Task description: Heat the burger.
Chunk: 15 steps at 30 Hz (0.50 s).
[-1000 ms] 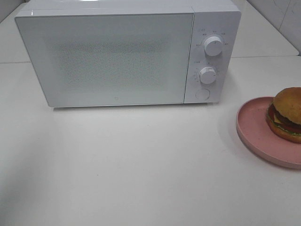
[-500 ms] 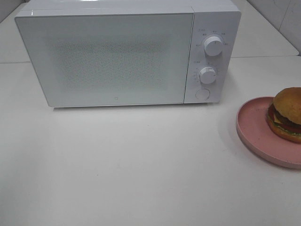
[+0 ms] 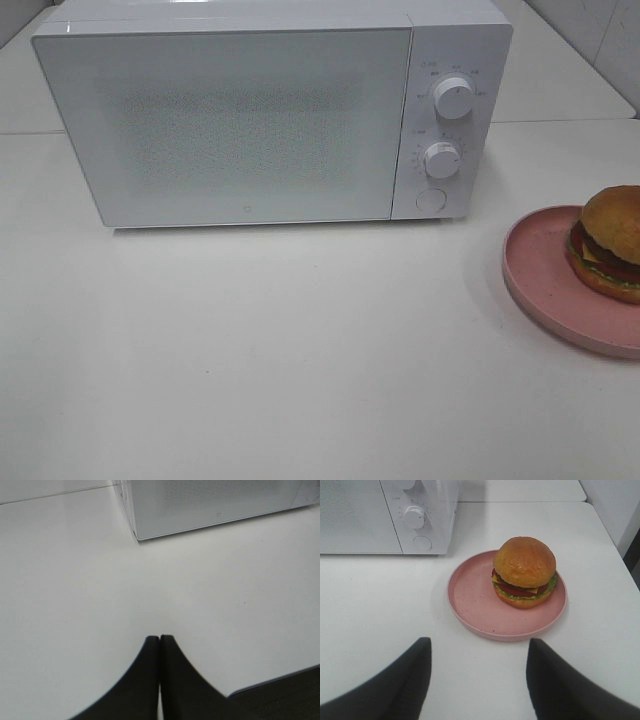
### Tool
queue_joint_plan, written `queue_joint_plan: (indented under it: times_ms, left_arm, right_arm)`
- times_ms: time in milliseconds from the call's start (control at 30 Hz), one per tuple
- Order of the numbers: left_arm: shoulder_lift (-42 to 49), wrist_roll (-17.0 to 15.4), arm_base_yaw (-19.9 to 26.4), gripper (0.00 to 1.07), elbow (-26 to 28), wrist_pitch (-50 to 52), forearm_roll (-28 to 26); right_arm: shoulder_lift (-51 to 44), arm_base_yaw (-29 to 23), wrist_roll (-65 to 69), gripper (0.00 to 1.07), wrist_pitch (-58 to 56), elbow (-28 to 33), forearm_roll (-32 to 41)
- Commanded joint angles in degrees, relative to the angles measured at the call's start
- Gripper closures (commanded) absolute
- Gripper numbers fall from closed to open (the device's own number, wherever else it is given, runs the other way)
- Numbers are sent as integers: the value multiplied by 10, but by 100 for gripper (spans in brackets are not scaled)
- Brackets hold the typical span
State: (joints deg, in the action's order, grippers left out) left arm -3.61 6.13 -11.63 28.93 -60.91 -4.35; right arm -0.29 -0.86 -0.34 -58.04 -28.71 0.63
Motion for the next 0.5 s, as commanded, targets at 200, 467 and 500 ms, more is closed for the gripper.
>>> queue_joint_plan:
  times_ms: [200, 467, 500]
  left_arm:
    - [5, -2, 1, 106, -2, 13, -5]
    - [5, -2, 1, 106, -2, 13, -5]
    - [5, -2, 1, 106, -2, 13, -5]
  right_arm:
    - [-14, 3, 3, 54, 7, 2, -3]
    - [-14, 3, 3, 54, 7, 2, -3]
    - [-14, 3, 3, 54, 7, 2, -3]
